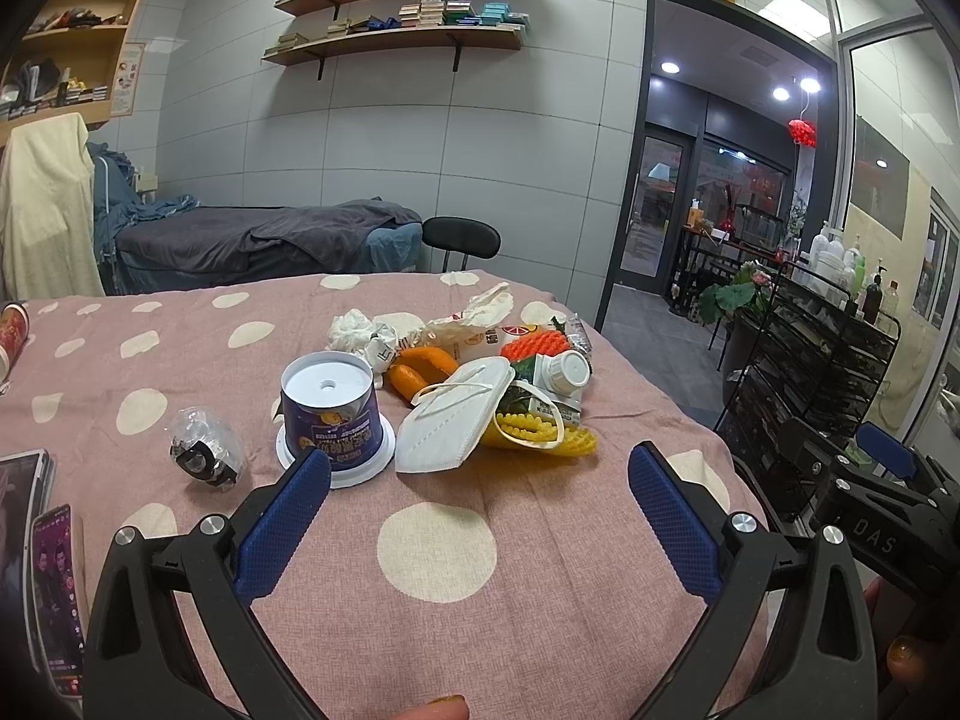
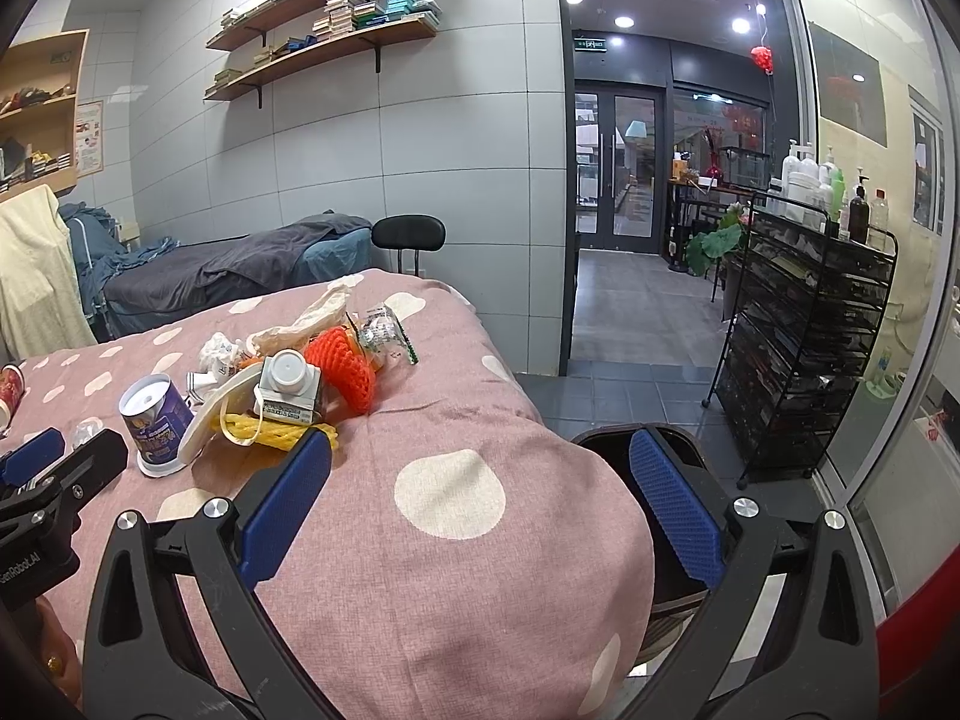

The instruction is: Collect trash

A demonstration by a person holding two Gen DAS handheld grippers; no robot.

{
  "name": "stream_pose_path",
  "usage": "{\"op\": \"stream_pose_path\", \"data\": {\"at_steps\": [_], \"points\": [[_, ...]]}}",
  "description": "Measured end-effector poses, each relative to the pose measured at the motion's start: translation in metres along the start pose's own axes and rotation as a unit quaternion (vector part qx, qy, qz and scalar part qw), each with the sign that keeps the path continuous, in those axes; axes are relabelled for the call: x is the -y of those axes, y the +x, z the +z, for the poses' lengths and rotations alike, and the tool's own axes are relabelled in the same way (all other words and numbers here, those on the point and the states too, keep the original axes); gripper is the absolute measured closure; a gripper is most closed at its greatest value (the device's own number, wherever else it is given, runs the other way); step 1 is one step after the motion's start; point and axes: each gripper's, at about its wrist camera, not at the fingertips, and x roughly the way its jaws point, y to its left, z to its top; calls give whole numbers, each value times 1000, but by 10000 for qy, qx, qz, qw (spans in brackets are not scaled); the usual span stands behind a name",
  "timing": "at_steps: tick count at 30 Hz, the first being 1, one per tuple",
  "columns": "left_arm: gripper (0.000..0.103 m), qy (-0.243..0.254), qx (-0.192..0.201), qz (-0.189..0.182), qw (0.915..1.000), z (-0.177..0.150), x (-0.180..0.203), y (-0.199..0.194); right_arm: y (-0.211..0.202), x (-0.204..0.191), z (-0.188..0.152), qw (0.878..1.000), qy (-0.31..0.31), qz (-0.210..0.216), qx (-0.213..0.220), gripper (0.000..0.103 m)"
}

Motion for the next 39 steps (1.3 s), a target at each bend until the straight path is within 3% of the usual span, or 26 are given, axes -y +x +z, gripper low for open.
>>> {"op": "stream_pose_path", "data": {"at_steps": [26, 39], "points": [[6, 10, -62, 1, 10000, -5, 2, 1, 5, -4, 0, 10000, -32, 56, -69, 5], [6, -177, -588, 236, 9978, -18, -23, 19, 30, -17, -5, 9987, -314, 160, -358, 5]]}}
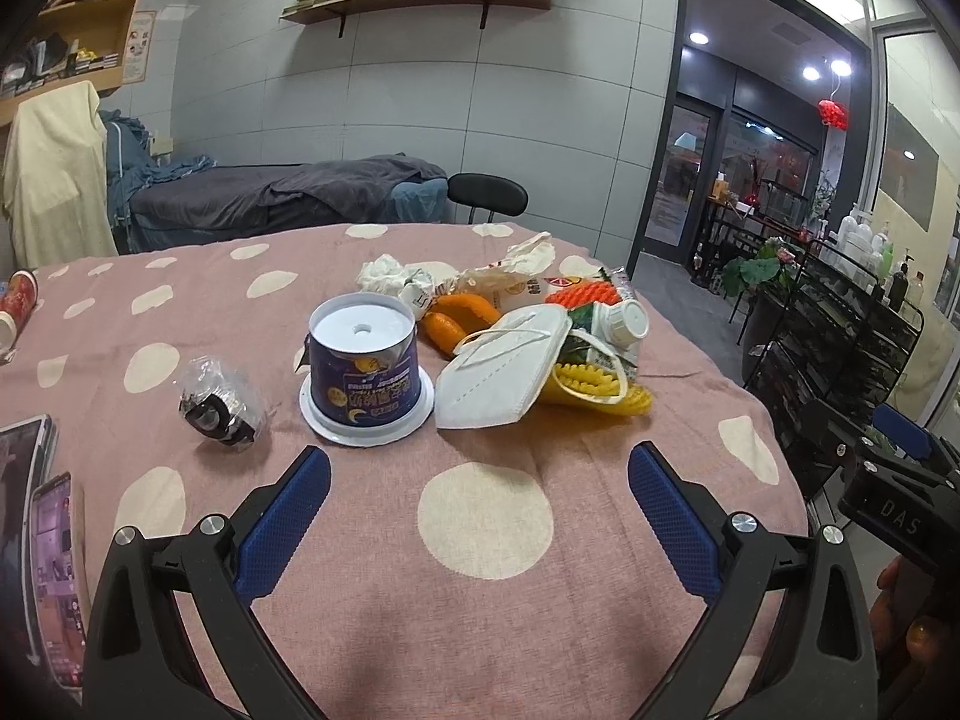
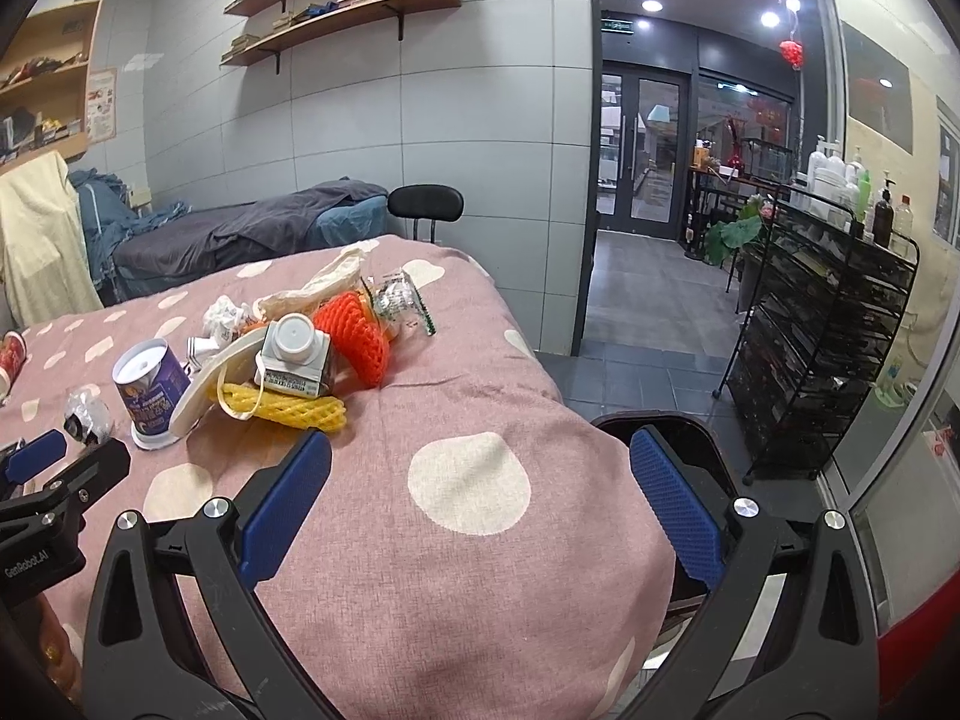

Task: Collect trash
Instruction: 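Grasp the clear plastic bag with the left tool while the right tool approaches the white mask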

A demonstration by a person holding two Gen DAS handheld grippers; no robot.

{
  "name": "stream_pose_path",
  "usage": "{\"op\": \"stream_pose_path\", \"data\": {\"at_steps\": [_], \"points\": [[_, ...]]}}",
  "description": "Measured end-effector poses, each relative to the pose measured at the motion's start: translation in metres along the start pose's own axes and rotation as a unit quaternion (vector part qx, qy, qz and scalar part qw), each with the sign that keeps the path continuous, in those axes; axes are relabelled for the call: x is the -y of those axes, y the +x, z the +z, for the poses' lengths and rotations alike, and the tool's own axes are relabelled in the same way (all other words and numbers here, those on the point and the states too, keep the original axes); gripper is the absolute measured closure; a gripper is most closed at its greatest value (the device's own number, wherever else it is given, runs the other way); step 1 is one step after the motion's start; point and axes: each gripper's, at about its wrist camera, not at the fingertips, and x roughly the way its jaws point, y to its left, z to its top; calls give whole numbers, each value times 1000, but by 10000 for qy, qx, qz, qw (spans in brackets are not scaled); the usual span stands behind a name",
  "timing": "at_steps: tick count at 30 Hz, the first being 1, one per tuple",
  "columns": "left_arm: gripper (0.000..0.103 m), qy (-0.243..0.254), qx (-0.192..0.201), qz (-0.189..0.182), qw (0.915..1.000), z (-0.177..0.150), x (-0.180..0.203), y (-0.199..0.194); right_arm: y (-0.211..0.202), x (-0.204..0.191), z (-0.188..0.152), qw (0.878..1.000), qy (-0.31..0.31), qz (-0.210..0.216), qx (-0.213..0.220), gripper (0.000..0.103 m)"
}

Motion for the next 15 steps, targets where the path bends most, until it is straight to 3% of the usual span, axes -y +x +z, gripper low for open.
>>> {"op": "stream_pose_path", "data": {"at_steps": [15], "points": [[8, -872, -305, 482, 9946, 11, -93, 5, 35, -34, 14, 9965, -486, 615, -282, 5]]}}
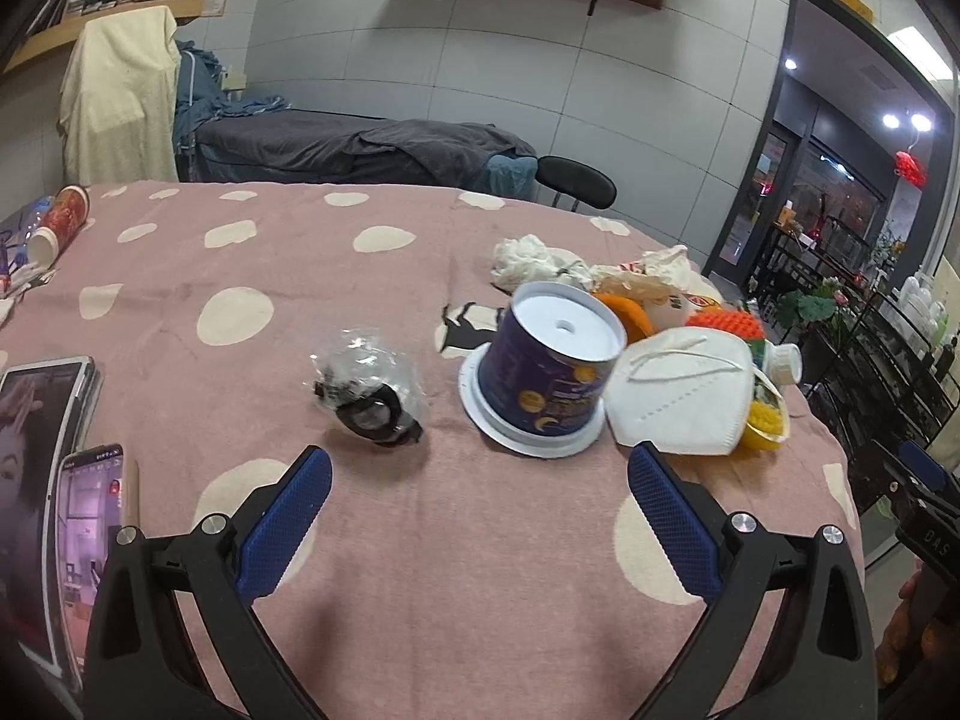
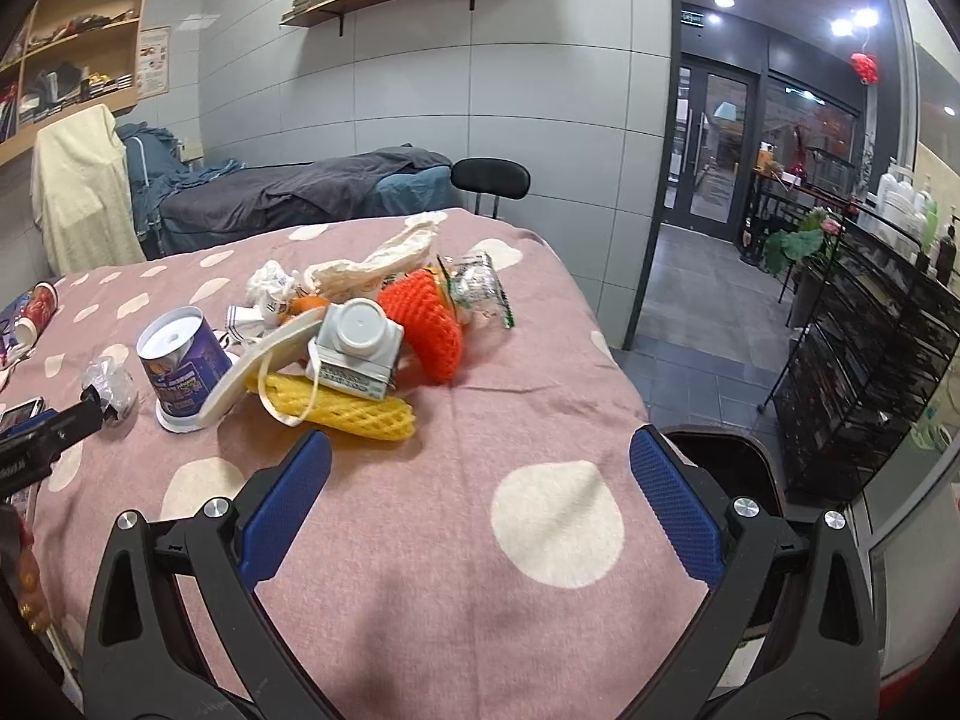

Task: Collect trash
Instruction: 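Grasp the clear plastic bag with the left tool while the right tool approaches the white mask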

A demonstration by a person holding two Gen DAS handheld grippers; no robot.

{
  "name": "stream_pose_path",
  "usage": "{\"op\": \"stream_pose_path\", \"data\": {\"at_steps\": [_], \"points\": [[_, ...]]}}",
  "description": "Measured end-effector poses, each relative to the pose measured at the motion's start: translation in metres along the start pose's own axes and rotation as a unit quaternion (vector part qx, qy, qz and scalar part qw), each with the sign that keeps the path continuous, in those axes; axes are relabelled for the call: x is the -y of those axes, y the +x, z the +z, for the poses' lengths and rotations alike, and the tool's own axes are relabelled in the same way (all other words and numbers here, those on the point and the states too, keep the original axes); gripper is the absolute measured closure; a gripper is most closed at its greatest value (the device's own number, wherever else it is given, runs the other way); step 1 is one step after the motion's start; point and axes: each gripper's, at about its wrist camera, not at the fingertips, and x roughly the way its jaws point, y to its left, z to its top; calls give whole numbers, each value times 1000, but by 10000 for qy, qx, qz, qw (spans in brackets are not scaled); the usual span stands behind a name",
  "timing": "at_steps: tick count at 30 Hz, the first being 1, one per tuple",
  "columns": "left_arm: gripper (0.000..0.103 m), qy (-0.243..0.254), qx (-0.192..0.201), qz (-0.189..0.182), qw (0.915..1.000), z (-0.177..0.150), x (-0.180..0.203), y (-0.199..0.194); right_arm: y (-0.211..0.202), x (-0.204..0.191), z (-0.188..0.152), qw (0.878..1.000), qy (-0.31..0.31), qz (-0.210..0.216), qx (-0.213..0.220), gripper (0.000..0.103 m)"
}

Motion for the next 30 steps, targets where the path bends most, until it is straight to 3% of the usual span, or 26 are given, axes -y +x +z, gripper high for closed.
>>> {"op": "stream_pose_path", "data": {"at_steps": [3, 5, 10, 15, 30], "points": [[24, -127, -212, 52, 9997, 9, -16, 12, 4, -8, 5, 9999, -131, 69, 18, 5], [29, -220, -320, 54, 9992, 14, -23, 21, 7, -14, 9, 9996, -261, 93, 9, 5], [31, -209, -380, 122, 9990, 25, -29, 35, 13, -20, 15, 9990, -430, 131, -16, 5], [56, -284, -547, 122, 9980, 28, -30, 46, 20, -22, 22, 9985, -479, 222, -111, 5], [61, -474, -346, -122, 9982, 32, -33, 40, 67, -24, 52, 9963, -104, 646, -559, 5]]}}
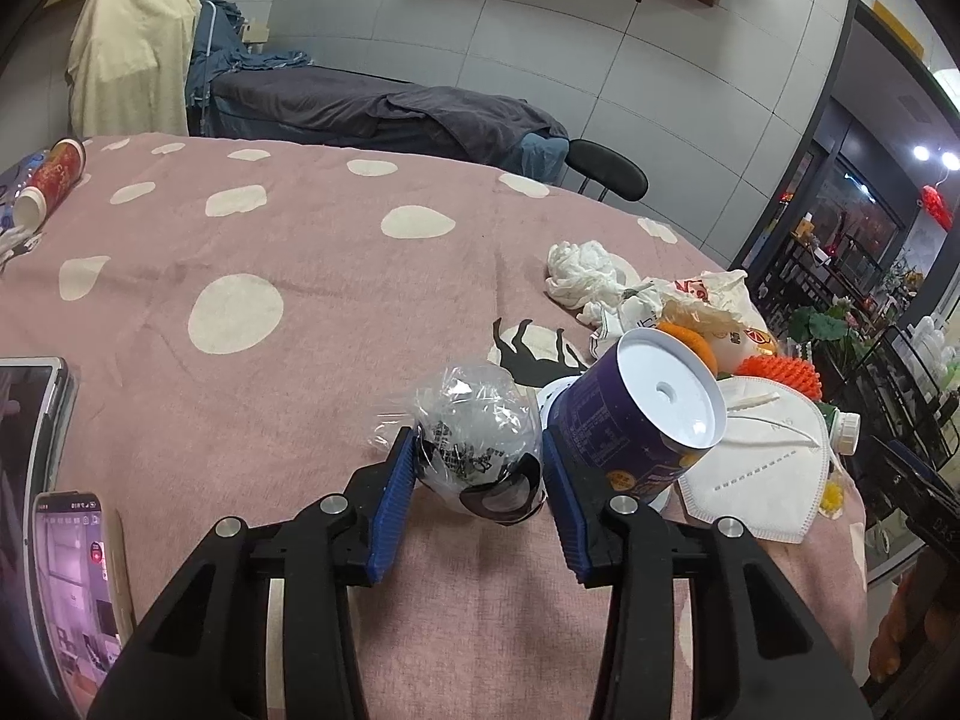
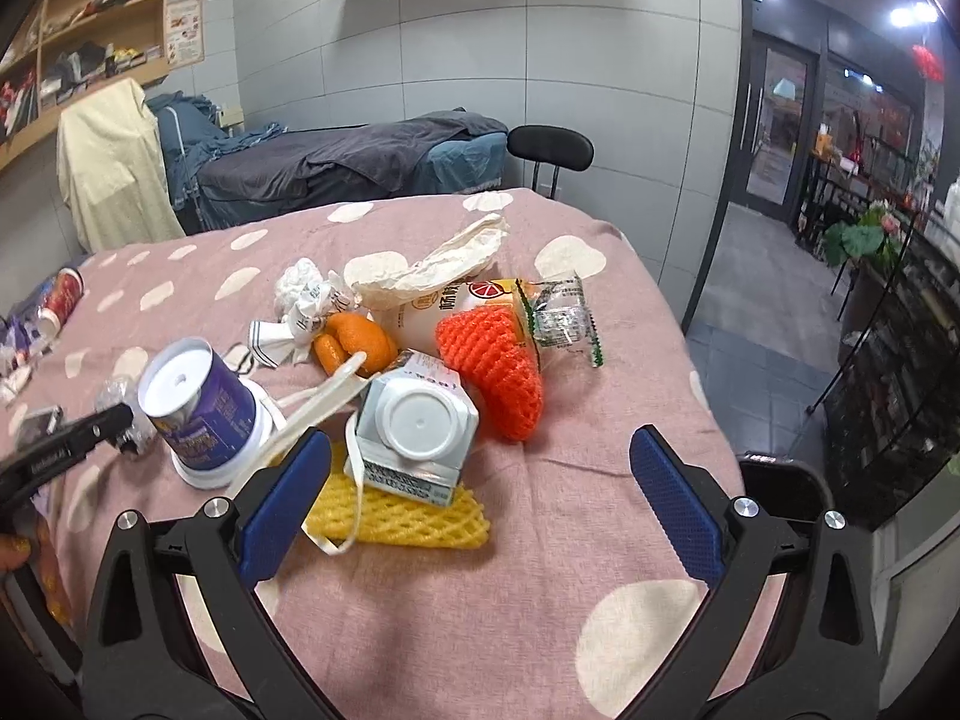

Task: Collect trash
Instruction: 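Grasp the clear plastic bag with the left tool while the right tool approaches the white mask, then grasp the white face mask with the right tool and lift it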

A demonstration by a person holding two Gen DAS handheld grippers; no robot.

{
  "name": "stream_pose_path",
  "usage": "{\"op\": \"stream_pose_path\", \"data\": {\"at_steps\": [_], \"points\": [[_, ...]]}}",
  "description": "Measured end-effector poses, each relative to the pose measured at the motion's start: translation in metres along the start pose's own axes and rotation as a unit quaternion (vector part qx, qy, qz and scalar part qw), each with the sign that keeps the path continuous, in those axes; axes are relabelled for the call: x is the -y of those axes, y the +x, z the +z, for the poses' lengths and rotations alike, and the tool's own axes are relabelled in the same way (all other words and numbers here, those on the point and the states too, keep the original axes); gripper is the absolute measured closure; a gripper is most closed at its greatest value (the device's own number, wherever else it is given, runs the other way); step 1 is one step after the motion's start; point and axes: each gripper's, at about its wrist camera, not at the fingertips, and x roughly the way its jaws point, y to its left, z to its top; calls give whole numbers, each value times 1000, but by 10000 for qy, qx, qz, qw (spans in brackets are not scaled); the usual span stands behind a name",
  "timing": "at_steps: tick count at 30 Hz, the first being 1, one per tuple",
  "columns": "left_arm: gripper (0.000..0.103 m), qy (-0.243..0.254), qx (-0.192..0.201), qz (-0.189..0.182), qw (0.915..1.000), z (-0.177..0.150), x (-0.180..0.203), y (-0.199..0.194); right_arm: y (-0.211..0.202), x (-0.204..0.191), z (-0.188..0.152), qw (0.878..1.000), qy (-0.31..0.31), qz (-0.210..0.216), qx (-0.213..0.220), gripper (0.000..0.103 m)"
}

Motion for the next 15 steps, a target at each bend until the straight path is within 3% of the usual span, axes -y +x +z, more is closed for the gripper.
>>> {"op": "stream_pose_path", "data": {"at_steps": [9, 13, 15], "points": [[61, 27, 152, -96, 9998, 3, 6, -9, -17, -40, 0, 9984, -185, 527, 86, 6], [61, 41, 124, -126, 9998, 0, 7, -8, -3, -57, -2, 9958, -244, 838, -293, 29], [61, 73, 107, -135, 9998, -2, 9, -8, 11, -57, -3, 9925, -20, 1050, -632, 35]]}}
